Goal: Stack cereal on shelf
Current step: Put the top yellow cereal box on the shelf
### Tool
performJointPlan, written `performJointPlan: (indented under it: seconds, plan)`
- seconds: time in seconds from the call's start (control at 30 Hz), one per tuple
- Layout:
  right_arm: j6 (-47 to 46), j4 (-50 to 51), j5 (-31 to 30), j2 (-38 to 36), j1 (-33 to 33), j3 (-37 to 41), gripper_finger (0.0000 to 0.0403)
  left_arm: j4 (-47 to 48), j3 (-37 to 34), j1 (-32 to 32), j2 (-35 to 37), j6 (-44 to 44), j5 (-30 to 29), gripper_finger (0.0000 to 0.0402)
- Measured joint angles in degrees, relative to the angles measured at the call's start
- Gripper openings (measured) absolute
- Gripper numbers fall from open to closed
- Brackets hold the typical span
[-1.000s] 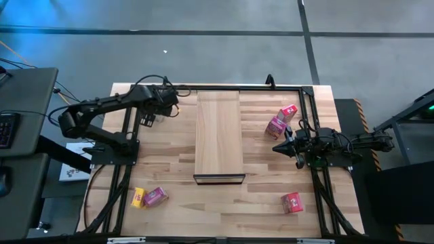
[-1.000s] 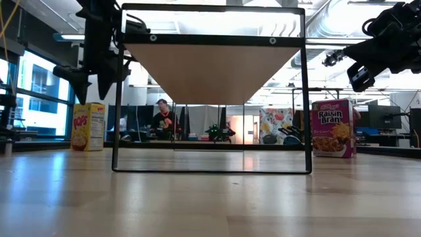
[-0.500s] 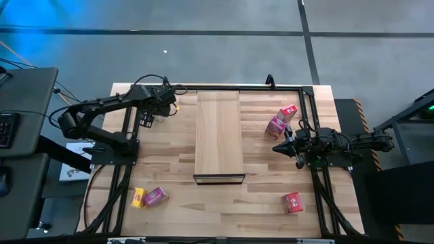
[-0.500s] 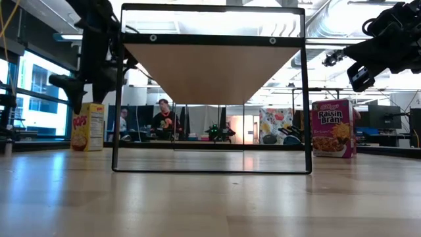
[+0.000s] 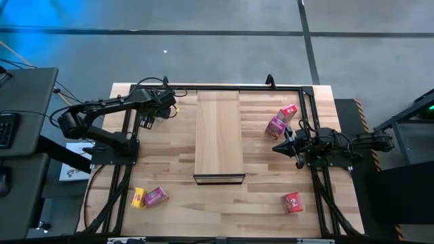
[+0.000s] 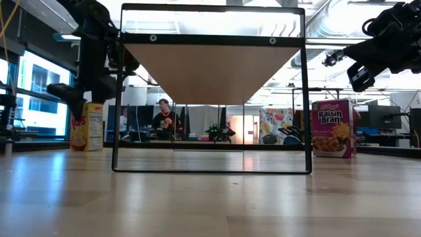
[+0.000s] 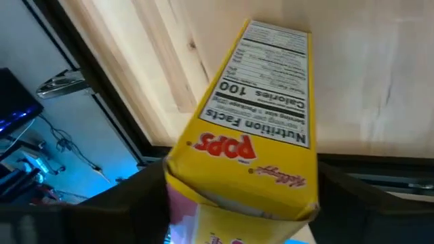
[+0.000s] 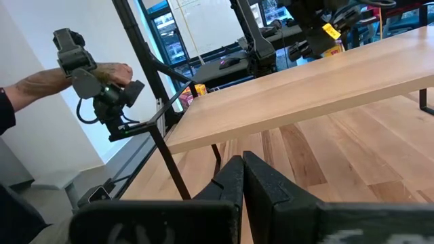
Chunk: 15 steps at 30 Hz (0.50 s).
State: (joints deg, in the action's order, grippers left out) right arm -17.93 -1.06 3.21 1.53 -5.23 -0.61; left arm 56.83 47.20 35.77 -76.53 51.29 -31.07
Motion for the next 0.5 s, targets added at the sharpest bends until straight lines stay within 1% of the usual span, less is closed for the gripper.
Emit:
performJointPlan:
  seconds: [0.2, 0.27, 0.37, 0.43, 0.5]
  plan:
    - [0.0, 0.0, 0.0, 0.0, 0.0, 0.0, 0.0000, -0.4, 0.0, 0.0, 0.0, -0.4, -2.5, 0.0163]
    - [0.0, 0.0, 0.0, 0.0, 0.0, 0.0, 0.0000, -0.3, 0.0, 0.0, 0.0, -1.5, -3.1, 0.0139]
    - [0.0, 0.0, 0.0, 0.0, 0.0, 0.0, 0.0000, 0.2, 0.0, -0.6, 0.4, -2.1, -4.6, 0.0118]
    - [0.0, 0.0, 0.0, 0.0, 0.0, 0.0, 0.0000, 1.1, 0.5, -1.5, 0.7, -2.7, -5.9, 0.0115]
    - [0.0, 0.0, 0.0, 0.0, 0.0, 0.0, 0.0000, 3.8, 2.7, -2.5, 1.0, -4.3, -6.0, 0.0118]
